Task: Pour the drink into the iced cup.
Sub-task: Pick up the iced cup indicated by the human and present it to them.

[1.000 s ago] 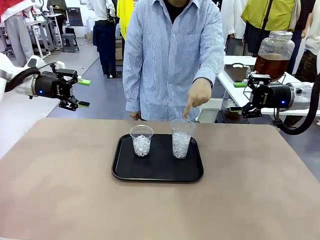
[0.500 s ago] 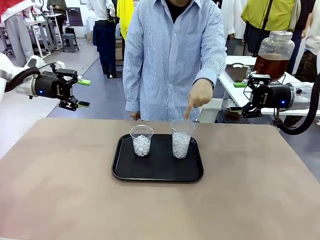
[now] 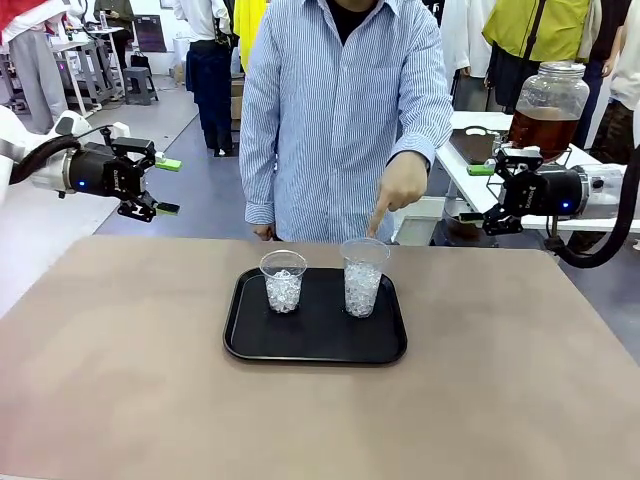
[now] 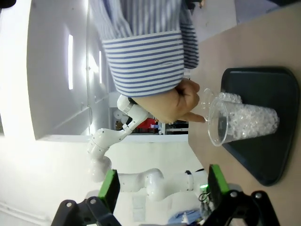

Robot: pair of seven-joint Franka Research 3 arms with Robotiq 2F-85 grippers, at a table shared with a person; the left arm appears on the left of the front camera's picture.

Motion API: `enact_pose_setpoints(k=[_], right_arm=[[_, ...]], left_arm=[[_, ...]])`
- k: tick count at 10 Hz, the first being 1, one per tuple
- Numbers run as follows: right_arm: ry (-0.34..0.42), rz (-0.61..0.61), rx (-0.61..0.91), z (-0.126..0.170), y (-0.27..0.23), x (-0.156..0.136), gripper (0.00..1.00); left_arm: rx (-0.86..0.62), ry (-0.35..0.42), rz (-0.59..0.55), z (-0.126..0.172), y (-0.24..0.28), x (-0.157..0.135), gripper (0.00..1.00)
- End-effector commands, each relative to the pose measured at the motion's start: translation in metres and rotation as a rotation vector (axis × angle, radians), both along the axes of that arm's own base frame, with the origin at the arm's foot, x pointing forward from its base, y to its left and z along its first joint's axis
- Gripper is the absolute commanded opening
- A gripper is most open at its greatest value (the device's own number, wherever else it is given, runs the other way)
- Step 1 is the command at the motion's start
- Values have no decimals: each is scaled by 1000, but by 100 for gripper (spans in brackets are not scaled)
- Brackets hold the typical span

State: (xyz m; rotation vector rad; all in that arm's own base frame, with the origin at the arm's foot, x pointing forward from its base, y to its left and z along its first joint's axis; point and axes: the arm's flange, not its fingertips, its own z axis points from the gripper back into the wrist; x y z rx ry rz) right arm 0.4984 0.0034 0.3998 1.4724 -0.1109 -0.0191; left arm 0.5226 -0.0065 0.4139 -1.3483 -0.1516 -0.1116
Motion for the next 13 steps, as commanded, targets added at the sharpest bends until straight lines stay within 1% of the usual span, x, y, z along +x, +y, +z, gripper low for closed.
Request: enact_pose_setpoints(k=[1, 3, 4, 5, 6, 7, 8, 9, 13], right_arm=[[-246, -2, -18, -2, 2, -8, 100], [-499, -9, -30, -10, 4, -14, 100], [-594, -15, -64, -13, 5, -16, 100], [-672, -33, -118, -16, 8, -15, 100], [-726, -29, -136, -19, 10, -14, 100], [-734, -20, -139, -18, 10, -14, 100], [-679, -27, -153, -14, 6, -17, 100], [-701, 16, -130, -19, 2, -11, 100], [-699, 13, -139, -21, 1, -11, 100]], left_arm=[[4, -5, 6, 3, -1, -4, 100], [4, -5, 6, 3, -1, -4, 100], [4, -5, 6, 3, -1, -4, 100], [4, -5, 6, 3, -1, -4, 100], [4, -5, 6, 3, -1, -4, 100], [4, -5, 6, 3, -1, -4, 100], [4, -5, 6, 3, -1, -4, 100], [4, -5, 6, 3, -1, -4, 100], [4, -5, 6, 3, -1, -4, 100]])
